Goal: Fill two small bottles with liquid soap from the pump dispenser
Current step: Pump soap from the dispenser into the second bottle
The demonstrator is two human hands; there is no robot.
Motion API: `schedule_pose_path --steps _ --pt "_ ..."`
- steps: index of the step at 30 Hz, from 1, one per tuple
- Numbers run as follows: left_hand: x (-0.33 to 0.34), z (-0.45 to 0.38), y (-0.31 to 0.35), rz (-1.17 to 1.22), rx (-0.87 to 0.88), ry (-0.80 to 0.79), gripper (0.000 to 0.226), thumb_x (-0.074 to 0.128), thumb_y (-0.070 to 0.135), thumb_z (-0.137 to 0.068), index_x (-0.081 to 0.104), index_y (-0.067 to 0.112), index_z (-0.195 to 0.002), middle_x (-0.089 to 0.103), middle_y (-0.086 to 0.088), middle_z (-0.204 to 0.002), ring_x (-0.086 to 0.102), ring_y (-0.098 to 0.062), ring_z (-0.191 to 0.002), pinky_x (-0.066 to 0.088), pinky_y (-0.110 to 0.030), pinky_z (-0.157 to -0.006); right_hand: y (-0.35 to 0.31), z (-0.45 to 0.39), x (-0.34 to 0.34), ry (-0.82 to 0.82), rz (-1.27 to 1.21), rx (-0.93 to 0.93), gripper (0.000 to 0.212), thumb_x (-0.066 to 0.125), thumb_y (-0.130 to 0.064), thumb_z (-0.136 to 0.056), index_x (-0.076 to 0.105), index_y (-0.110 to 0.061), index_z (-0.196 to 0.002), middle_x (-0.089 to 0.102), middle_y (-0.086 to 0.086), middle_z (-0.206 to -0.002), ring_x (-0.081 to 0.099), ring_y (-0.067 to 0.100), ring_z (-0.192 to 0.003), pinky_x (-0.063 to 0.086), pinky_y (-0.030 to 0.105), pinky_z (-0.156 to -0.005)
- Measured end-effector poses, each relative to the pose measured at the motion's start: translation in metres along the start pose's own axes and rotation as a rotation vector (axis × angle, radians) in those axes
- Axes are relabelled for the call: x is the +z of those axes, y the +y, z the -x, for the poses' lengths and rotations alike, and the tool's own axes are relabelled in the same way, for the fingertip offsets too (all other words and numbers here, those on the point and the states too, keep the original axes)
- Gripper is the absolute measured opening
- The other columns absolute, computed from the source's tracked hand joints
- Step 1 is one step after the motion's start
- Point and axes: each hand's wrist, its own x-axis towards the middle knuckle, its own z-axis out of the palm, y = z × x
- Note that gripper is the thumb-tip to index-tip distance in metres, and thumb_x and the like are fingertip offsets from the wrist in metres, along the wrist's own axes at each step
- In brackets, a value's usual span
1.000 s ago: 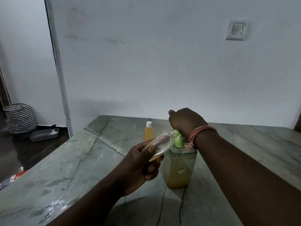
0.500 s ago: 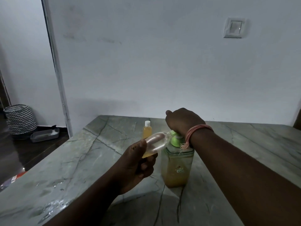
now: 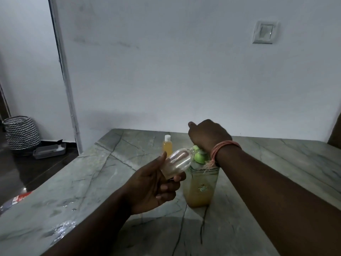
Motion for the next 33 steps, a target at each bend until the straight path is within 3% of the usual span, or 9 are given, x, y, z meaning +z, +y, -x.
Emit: schedule_pose_path --steps 3,6,11,17,22,24,29,33 --pt "0.001 0.002 0.000 -0.026 0.019 -0.027 0.060 0.047 0.051 -0.100 0.035 0.026 -0.154 0.046 -0.009 -0.099 0.026 -0.010 -0.066 0.032 -0.019 -0.053 -0.005 -0.005 -0.003 -0.056 0.063 -0.028 0.051 0.039 -0.056 -0.093 0.063 -0.015 -0.110 0.065 0.009 -0.114 0.060 0.030 -0.104 0.047 0.037 -0.090" --pt "-0.001 0.003 -0.001 -0.034 0.017 -0.060 0.064 0.049 0.056 -0.097 0.037 0.025 -0.153 0.046 -0.009 -0.102 0.027 -0.010 -0.066 0.029 -0.019 -0.054 -0.002 -0.011 0.004 -0.042 0.007 -0.028 0.058 0.038 -0.061 -0.088 0.068 -0.014 -0.100 0.070 0.007 -0.102 0.063 0.029 -0.093 0.049 0.038 -0.088" --pt "-0.002 0.002 -0.002 -0.075 0.065 -0.080 0.093 0.059 0.070 -0.079 0.034 0.022 -0.154 0.043 -0.005 -0.091 0.028 -0.009 -0.061 0.028 -0.017 -0.050 0.004 -0.008 0.011 -0.028 -0.068 -0.011 0.066 0.036 -0.065 -0.076 0.074 -0.014 -0.093 0.073 0.005 -0.093 0.065 0.029 -0.086 0.051 0.038 -0.087" --pt "-0.003 0.004 -0.005 -0.073 0.066 -0.017 0.088 0.064 0.068 -0.078 0.044 0.018 -0.148 0.050 -0.005 -0.086 0.044 -0.007 -0.060 0.039 -0.015 -0.051 0.003 -0.018 0.005 -0.057 0.054 -0.128 0.055 0.041 -0.062 -0.088 0.066 -0.013 -0.095 0.070 0.006 -0.098 0.065 0.029 -0.090 0.048 0.034 -0.080" --pt "-0.005 0.003 -0.005 -0.099 0.061 0.015 0.081 0.063 0.067 -0.080 0.053 0.013 -0.140 0.049 -0.003 -0.083 0.043 -0.007 -0.058 0.035 -0.015 -0.051 0.009 -0.015 0.012 0.031 -0.113 -0.177 0.072 0.032 -0.066 -0.093 0.074 -0.012 -0.073 0.071 -0.001 -0.062 0.067 0.023 -0.068 0.053 0.035 -0.079" --pt "-0.004 0.002 -0.004 -0.106 0.051 0.018 0.081 0.063 0.067 -0.080 0.054 0.012 -0.138 0.050 -0.003 -0.082 0.042 -0.006 -0.057 0.037 -0.015 -0.050 0.010 -0.015 0.013 0.035 -0.095 -0.198 0.073 0.031 -0.069 -0.091 0.074 -0.013 -0.073 0.072 0.000 -0.065 0.067 0.024 -0.068 0.053 0.036 -0.080" --pt "0.001 0.004 -0.005 -0.074 0.047 0.049 0.096 0.071 0.064 -0.076 0.037 0.005 -0.143 0.054 -0.004 -0.081 0.048 -0.007 -0.056 0.045 -0.015 -0.051 0.005 -0.023 0.008 -0.076 0.044 -0.184 0.071 0.034 -0.070 -0.089 0.071 -0.011 -0.104 0.072 0.010 -0.101 0.066 0.029 -0.087 0.051 0.036 -0.082" --pt "-0.002 0.003 -0.004 -0.045 0.034 0.053 0.091 0.071 0.062 -0.077 0.041 0.004 -0.139 0.056 -0.005 -0.082 0.049 -0.007 -0.056 0.044 -0.015 -0.051 0.007 -0.027 0.011 -0.054 0.017 -0.165 0.070 0.032 -0.068 -0.090 0.072 -0.011 -0.099 0.072 0.011 -0.095 0.066 0.030 -0.082 0.051 0.036 -0.079"
